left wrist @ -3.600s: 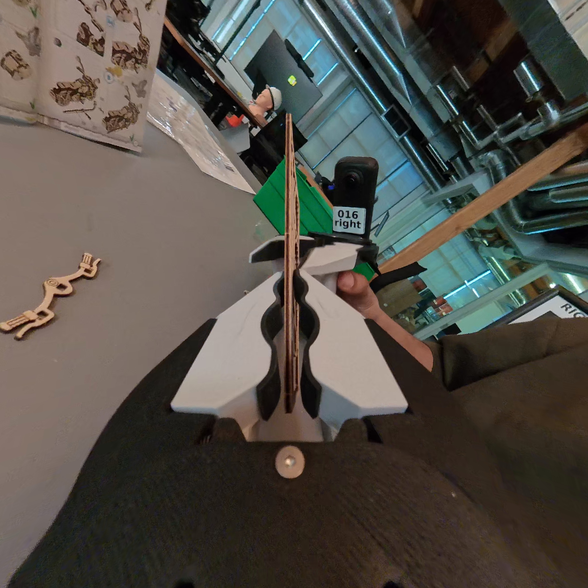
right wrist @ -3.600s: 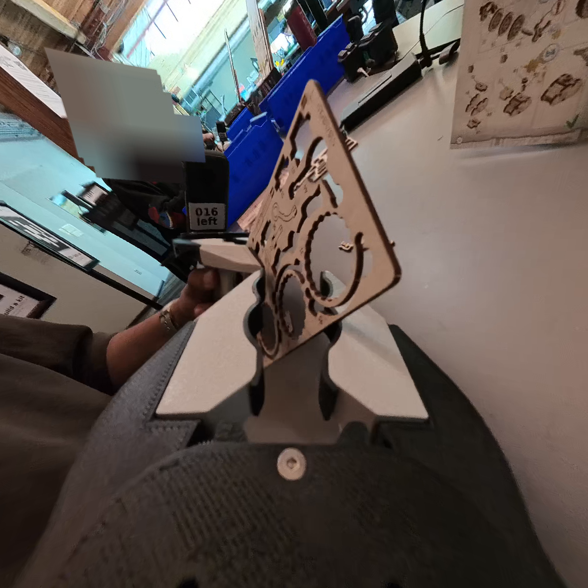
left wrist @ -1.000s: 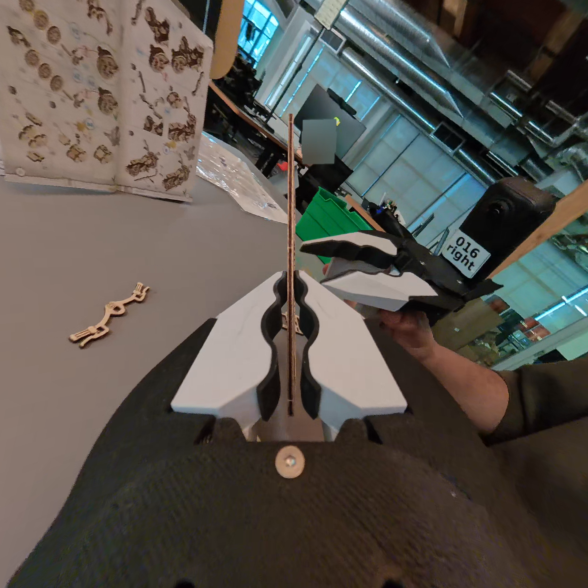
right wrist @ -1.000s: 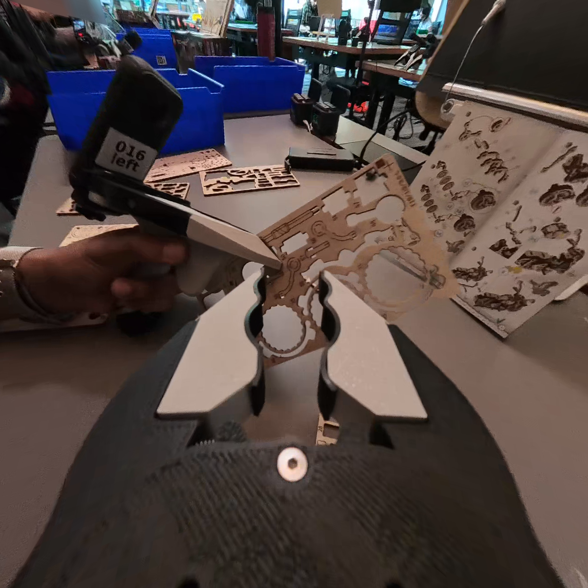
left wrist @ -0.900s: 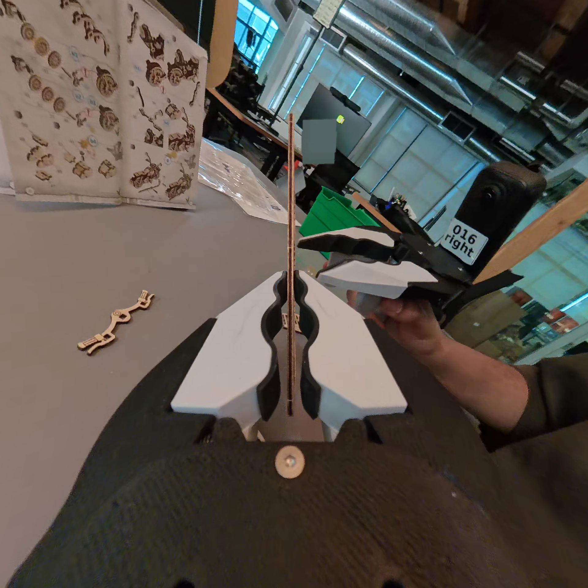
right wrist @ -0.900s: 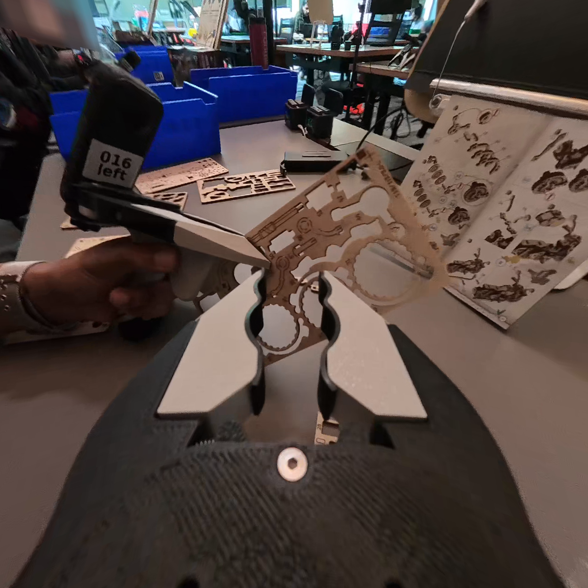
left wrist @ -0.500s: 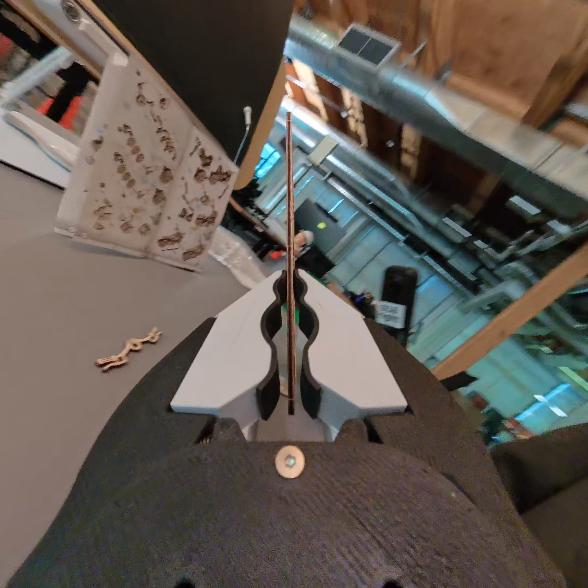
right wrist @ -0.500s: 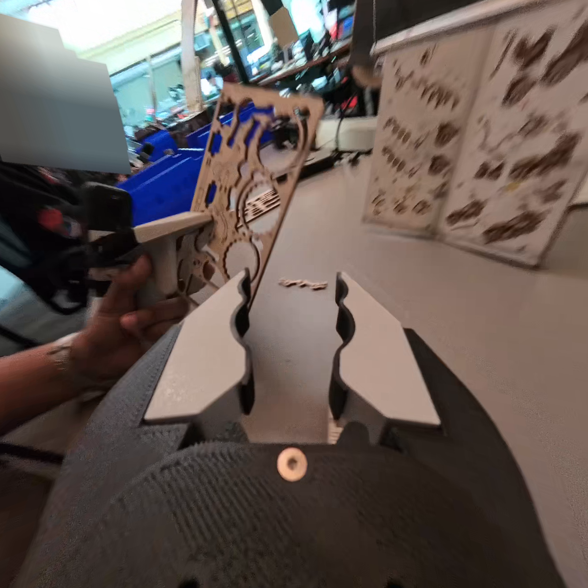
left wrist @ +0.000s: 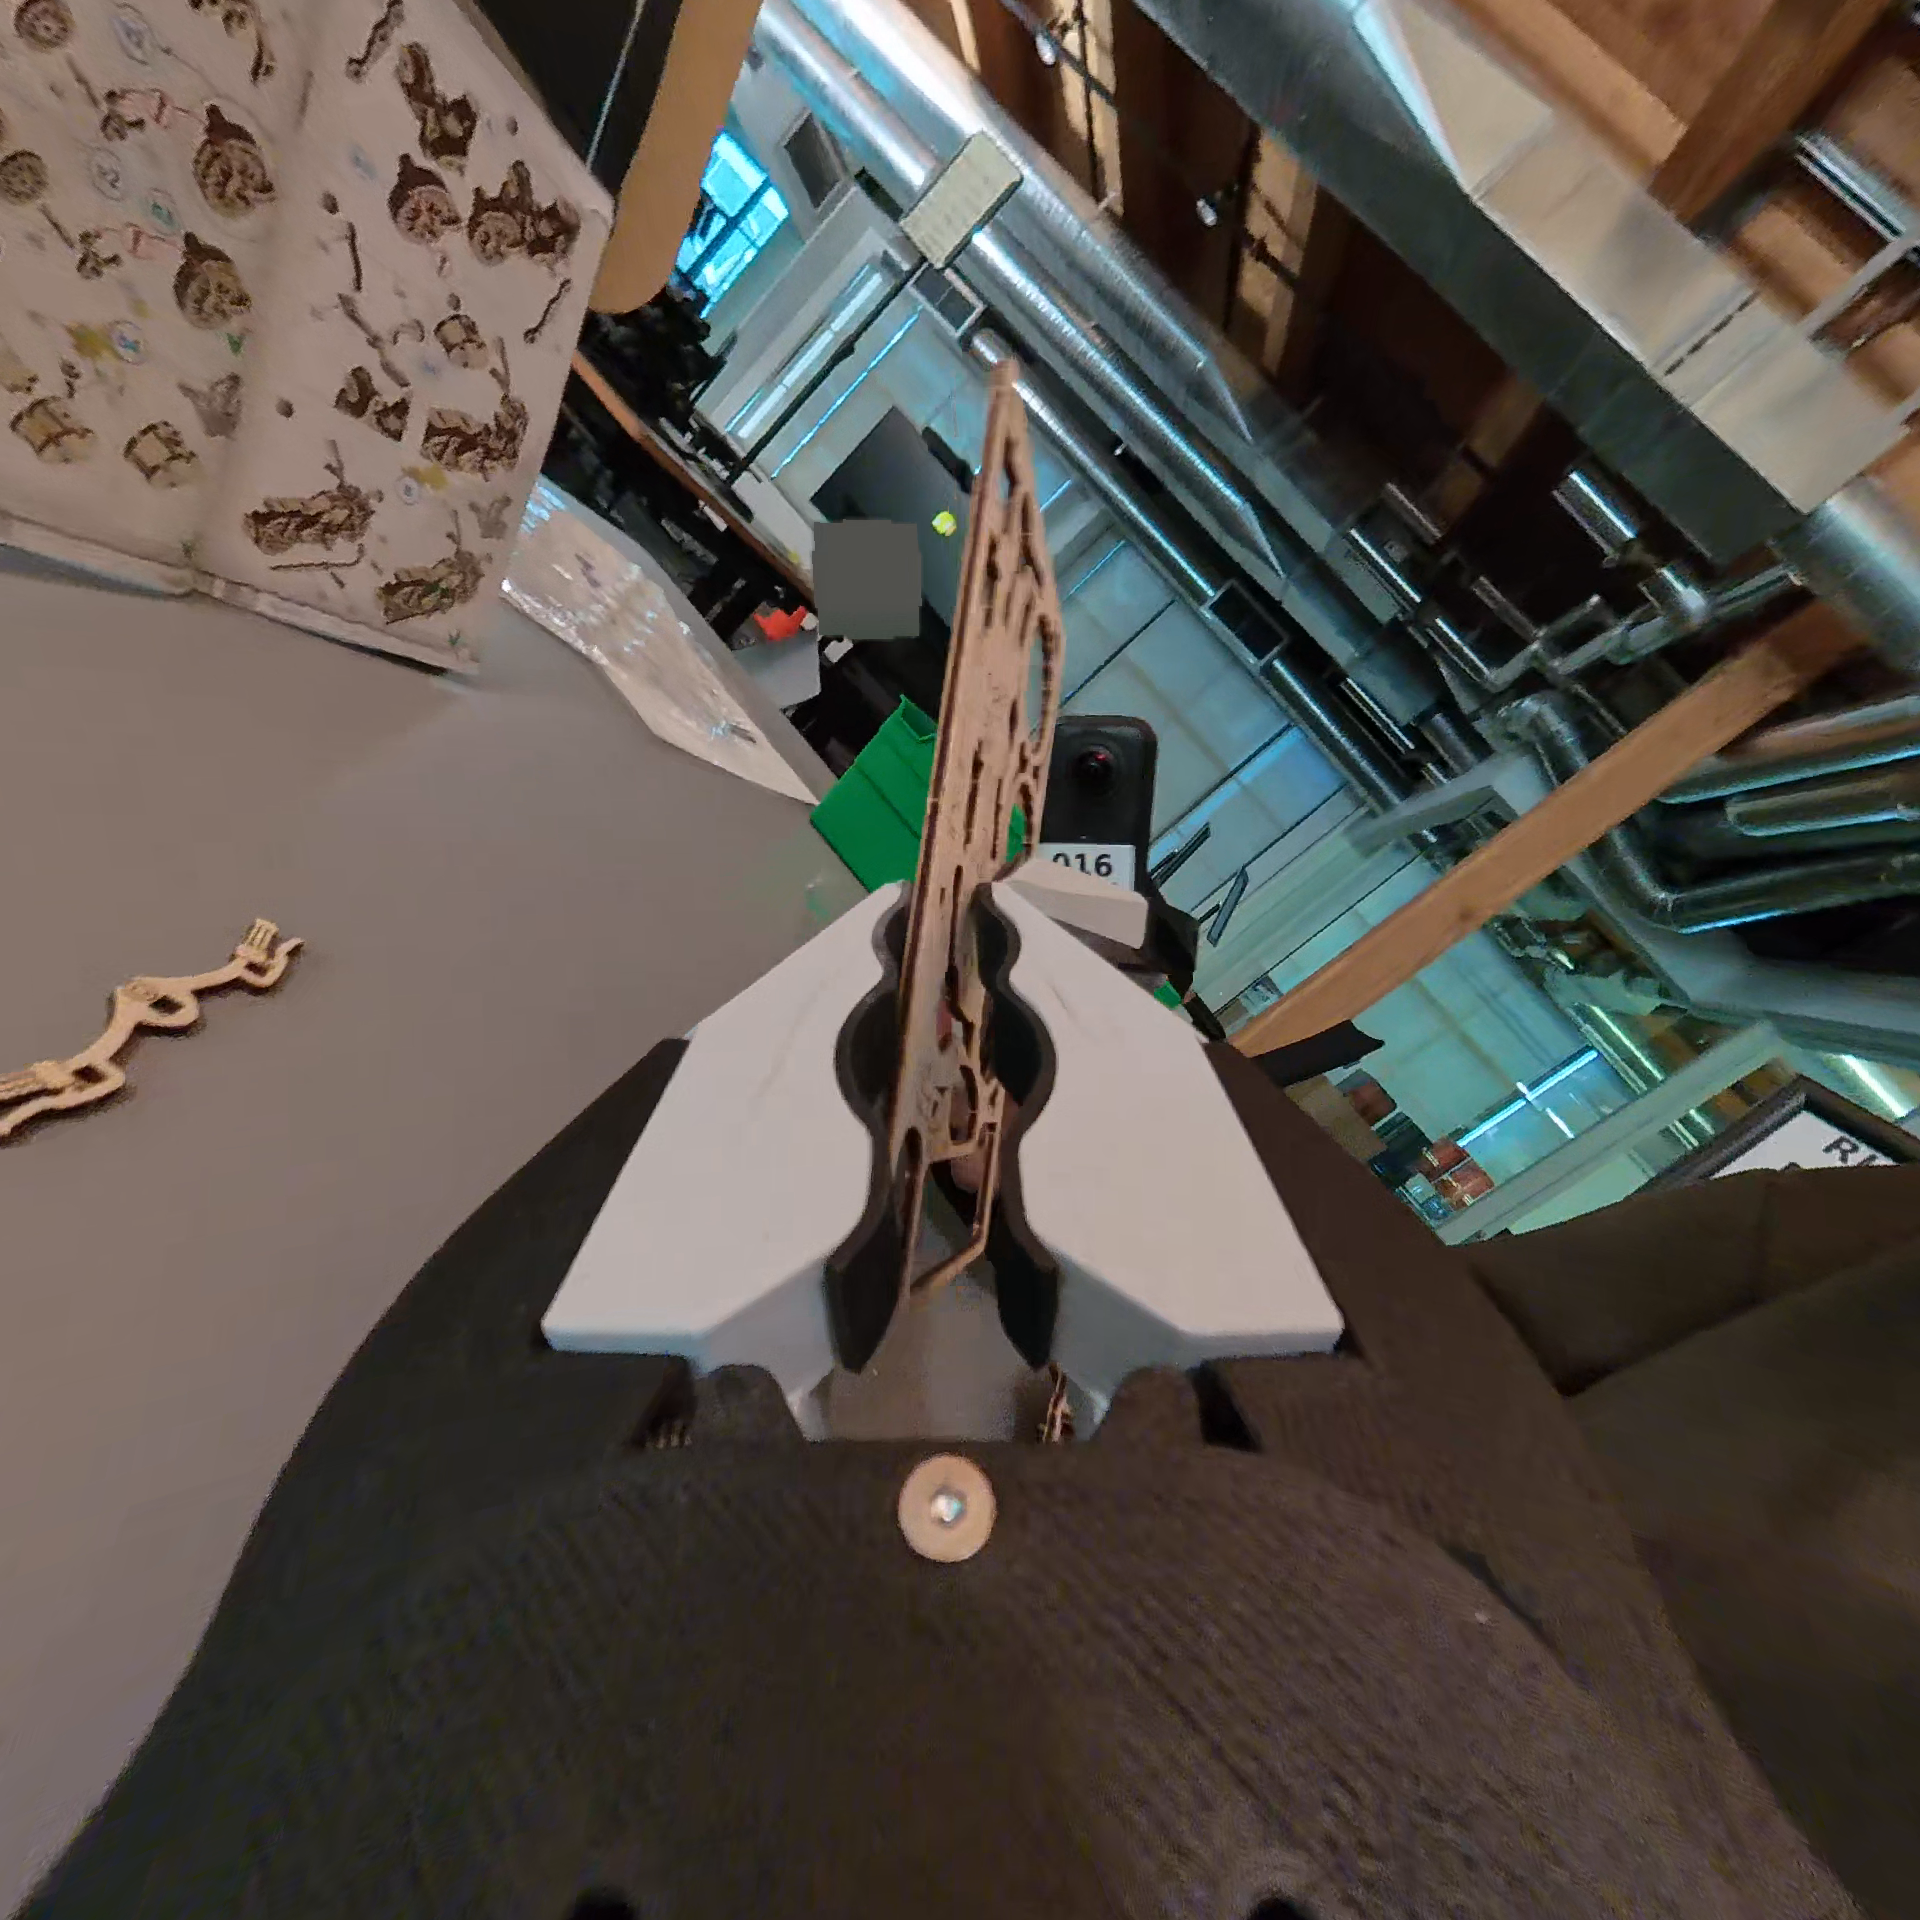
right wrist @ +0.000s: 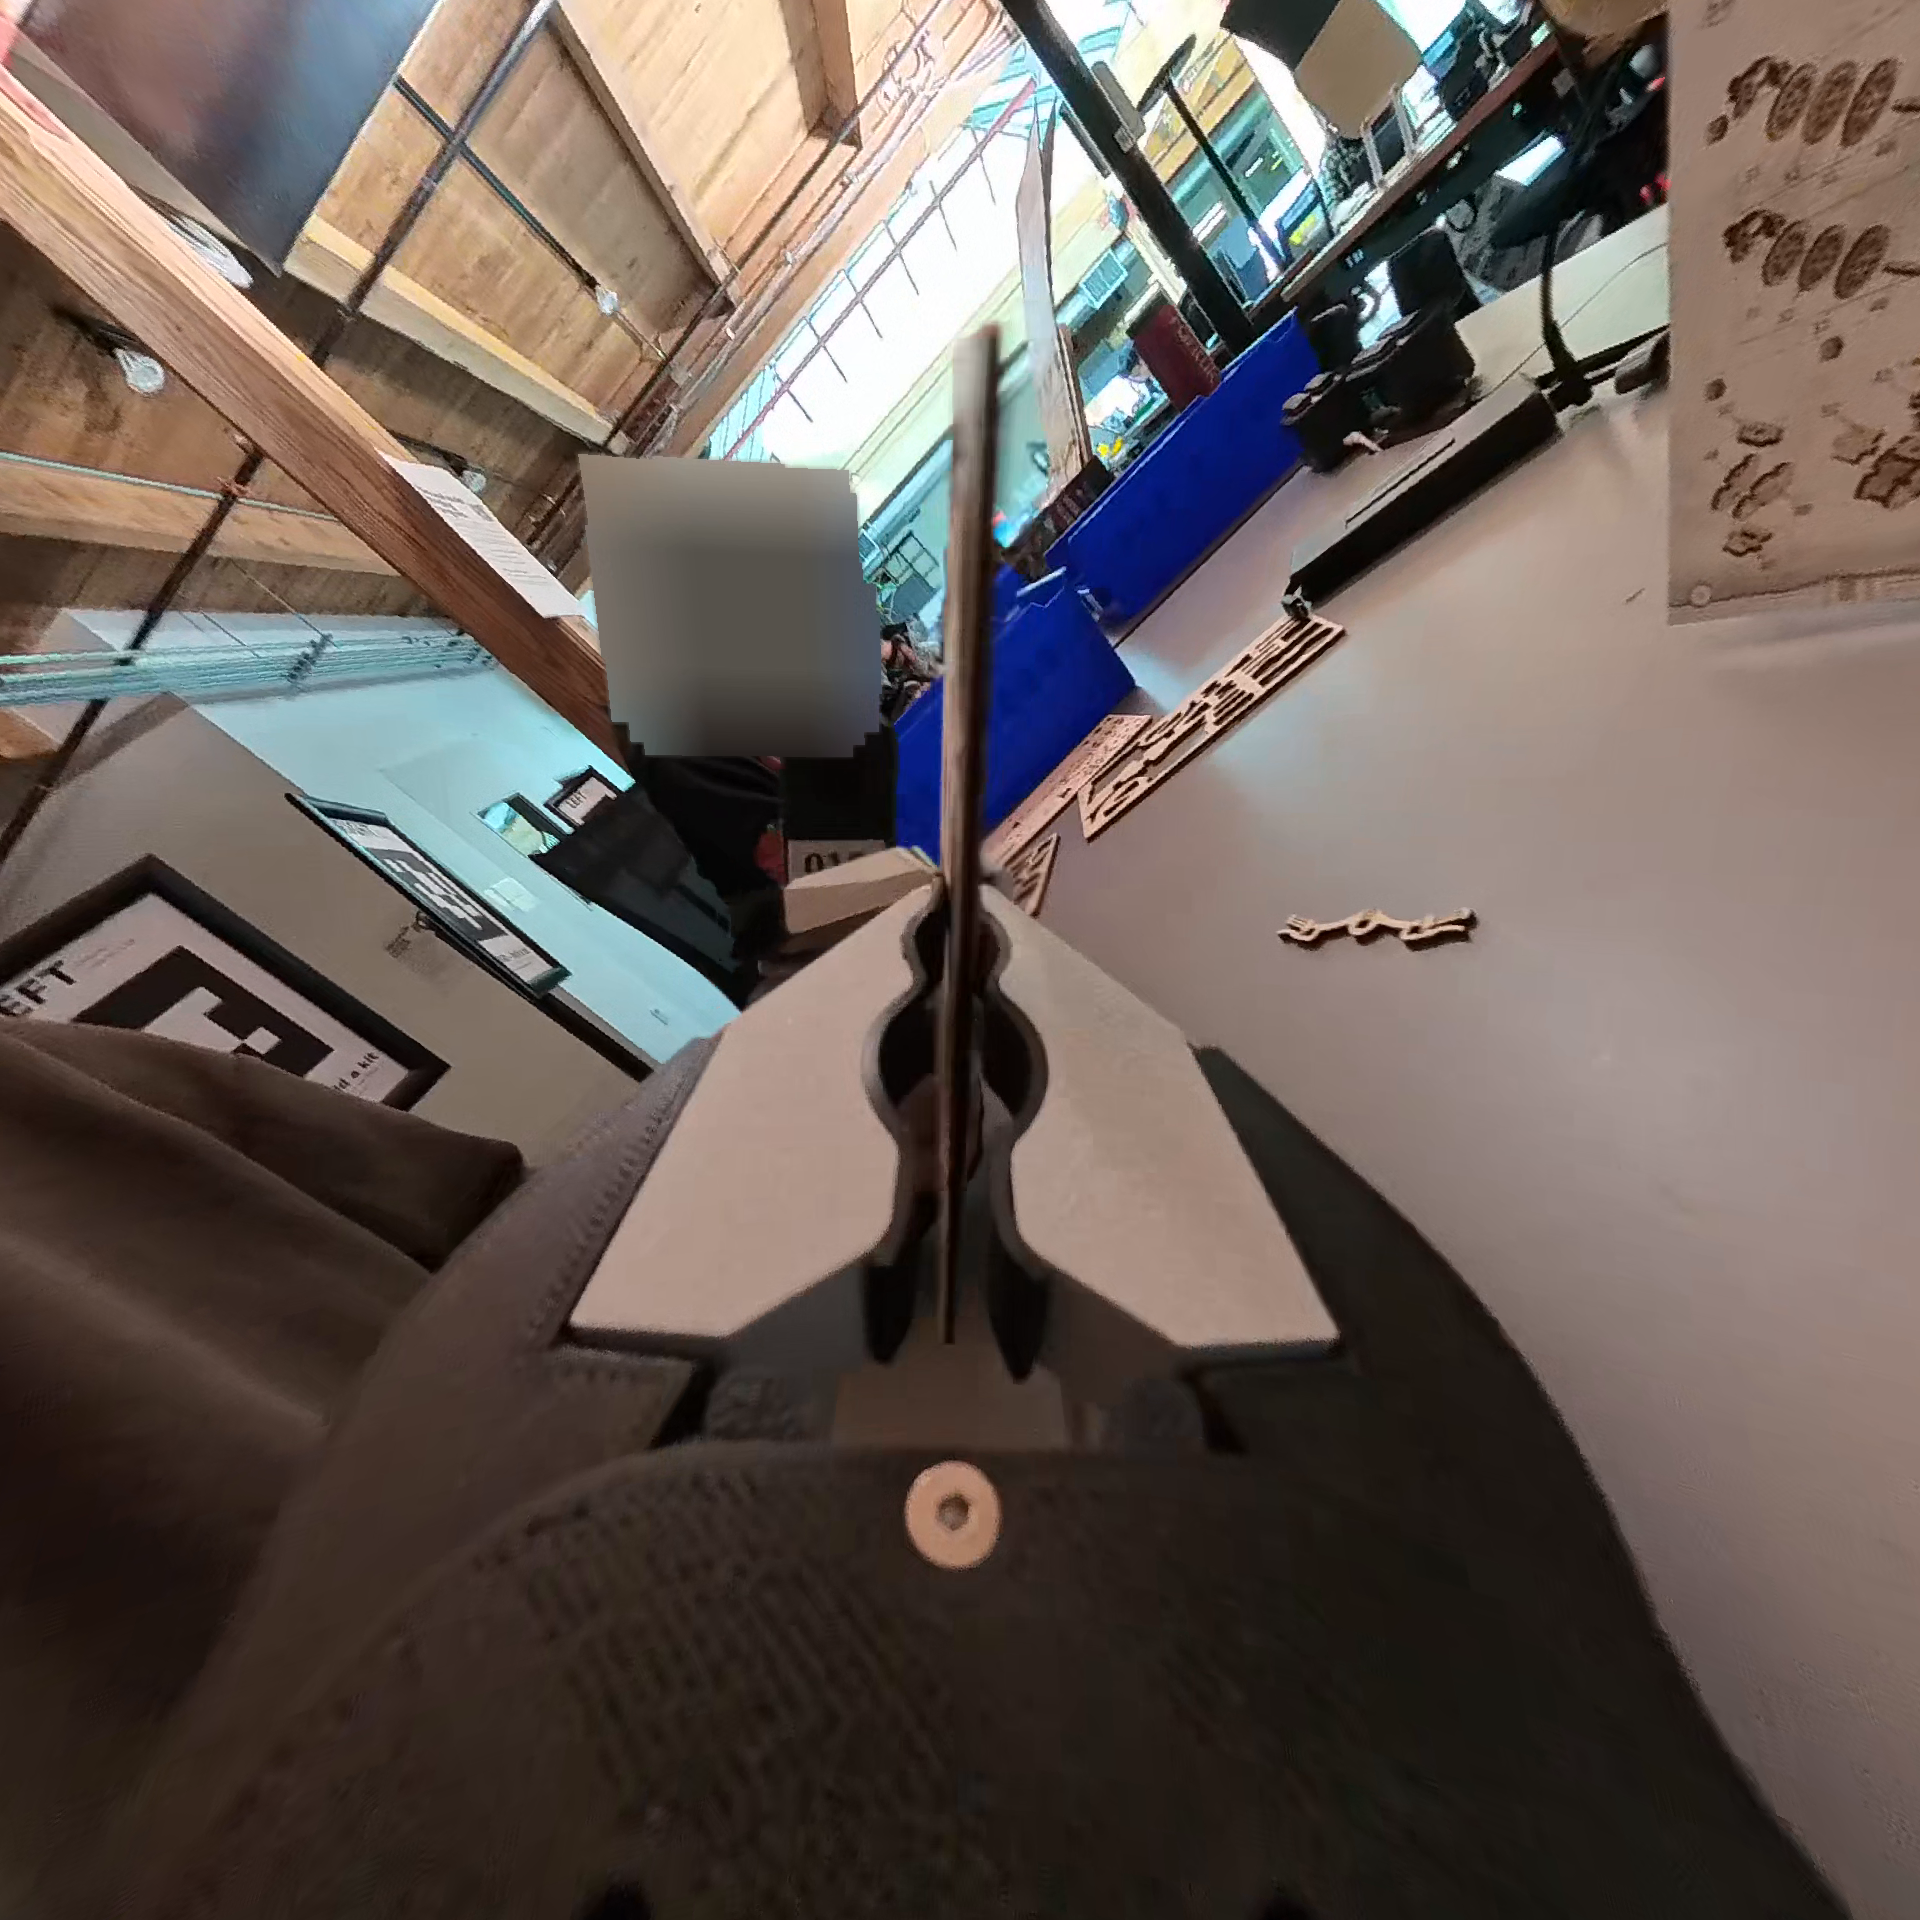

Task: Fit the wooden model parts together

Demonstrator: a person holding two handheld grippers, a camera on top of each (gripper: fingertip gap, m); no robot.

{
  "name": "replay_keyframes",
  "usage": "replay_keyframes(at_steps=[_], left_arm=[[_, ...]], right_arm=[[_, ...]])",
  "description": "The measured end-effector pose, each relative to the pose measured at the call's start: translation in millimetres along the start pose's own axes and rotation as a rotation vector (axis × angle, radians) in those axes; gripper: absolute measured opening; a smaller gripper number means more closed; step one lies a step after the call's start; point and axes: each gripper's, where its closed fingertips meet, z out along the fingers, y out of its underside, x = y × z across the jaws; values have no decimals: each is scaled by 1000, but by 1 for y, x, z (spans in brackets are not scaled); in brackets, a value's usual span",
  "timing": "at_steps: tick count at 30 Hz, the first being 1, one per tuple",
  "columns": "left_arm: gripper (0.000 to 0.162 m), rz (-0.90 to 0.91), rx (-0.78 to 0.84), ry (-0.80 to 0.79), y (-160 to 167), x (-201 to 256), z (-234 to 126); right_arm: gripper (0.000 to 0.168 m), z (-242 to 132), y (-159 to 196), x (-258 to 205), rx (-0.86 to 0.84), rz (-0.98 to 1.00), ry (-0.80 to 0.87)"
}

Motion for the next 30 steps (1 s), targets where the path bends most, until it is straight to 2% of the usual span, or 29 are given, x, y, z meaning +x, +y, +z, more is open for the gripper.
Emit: replay_keyframes(at_steps=[2, 5, 10, 18, 30], left_arm=[[10, -31, -9, 12, 1, -1, -1], [5, -57, 4, 24, -1, -1, -2], [5, -52, -4, -10, 1, -6, -2], [8, -29, -10, -69, 2, -10, 0], [7, -84, -31, -98, 5, -18, -2]], right_arm=[[1, 3, 6, 0, -41, -44, 18], [1, 5, 8, -1, -44, -79, 38], [1, 6, 10, 4, -34, -82, 71], [2, 5, 9, 6, -75, -277, 195], [3, 6, 13, 11, -87, -273, 221]])
